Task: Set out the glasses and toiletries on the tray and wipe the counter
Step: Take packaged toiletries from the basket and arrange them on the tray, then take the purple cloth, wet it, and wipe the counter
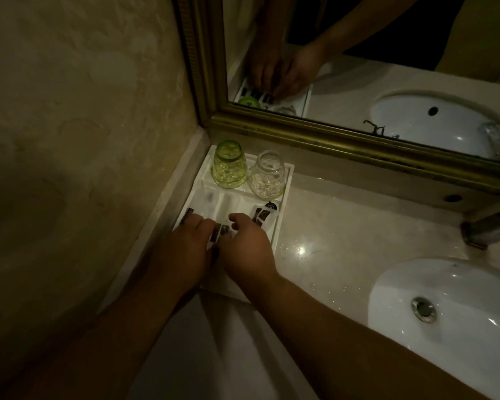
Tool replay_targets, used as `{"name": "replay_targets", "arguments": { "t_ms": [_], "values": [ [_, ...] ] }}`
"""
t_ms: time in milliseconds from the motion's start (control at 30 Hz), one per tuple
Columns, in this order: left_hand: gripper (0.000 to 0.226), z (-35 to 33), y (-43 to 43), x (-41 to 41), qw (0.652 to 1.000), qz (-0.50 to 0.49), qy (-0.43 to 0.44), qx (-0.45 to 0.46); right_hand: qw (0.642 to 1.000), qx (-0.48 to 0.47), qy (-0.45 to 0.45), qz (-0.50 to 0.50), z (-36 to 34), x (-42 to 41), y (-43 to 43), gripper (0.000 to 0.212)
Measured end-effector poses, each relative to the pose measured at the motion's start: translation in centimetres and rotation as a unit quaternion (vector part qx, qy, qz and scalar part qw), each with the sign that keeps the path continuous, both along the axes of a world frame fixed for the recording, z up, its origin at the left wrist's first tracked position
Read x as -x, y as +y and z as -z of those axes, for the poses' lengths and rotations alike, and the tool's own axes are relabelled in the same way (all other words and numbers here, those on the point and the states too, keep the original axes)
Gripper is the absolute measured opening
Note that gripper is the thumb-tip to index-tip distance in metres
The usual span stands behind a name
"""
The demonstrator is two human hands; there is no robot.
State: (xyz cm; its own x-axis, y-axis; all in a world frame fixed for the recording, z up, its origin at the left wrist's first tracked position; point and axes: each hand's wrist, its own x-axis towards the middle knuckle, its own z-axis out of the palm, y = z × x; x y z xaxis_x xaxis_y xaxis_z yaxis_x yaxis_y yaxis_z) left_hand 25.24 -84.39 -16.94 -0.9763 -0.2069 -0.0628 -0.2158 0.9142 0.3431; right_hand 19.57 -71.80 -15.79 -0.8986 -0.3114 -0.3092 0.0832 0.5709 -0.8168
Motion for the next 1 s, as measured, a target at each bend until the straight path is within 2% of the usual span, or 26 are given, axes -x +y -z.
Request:
{"name": "replay_targets", "arguments": {
  "t_ms": [67,167,267,367,667,800,933,1000],
  "values": [
    [0.030,0.1,0.2,-0.1,1.000,0.005,-0.001,0.008,0.999,0.020,0.034,-0.019,-0.3,-0.4,0.4,0.039],
    [0.033,0.4,0.4,-0.2,1.000,0.013,-0.021,0.002,0.997,0.031,-0.013,-0.074,-0.3,-0.6,0.5,0.029],
    [0.034,0.9,0.5,-0.1,0.998,0.007,-0.060,0.003,0.994,0.014,-0.049,-0.095,0.1,-0.2,0.6,0.033],
    [0.033,1.1,0.7,0.0,0.998,0.001,-0.062,0.003,0.992,0.016,-0.064,-0.105,0.2,0.2,0.8,0.037],
    [0.030,0.1,1.1,0.0,0.997,-0.019,-0.069,-0.012,0.987,0.016,-0.036,-0.157,-0.1,0.1,2.0,0.035],
    [0.036,-1.9,3.1,0.6,0.999,-0.010,-0.013,-0.029,0.980,0.001,0.121,-0.155,-2.3,0.0,6.1,0.032],
    [0.046,-5.2,9.7,2.9,0.994,0.070,0.084,-0.028,0.940,-0.114,0.286,-0.143,-5.7,1.3,14.7,0.039],
    [0.051,-7.4,14.9,5.0,0.992,0.101,0.073,-0.036,0.926,-0.166,0.319,-0.113,-7.3,1.9,20.8,0.048]
  ]
}}
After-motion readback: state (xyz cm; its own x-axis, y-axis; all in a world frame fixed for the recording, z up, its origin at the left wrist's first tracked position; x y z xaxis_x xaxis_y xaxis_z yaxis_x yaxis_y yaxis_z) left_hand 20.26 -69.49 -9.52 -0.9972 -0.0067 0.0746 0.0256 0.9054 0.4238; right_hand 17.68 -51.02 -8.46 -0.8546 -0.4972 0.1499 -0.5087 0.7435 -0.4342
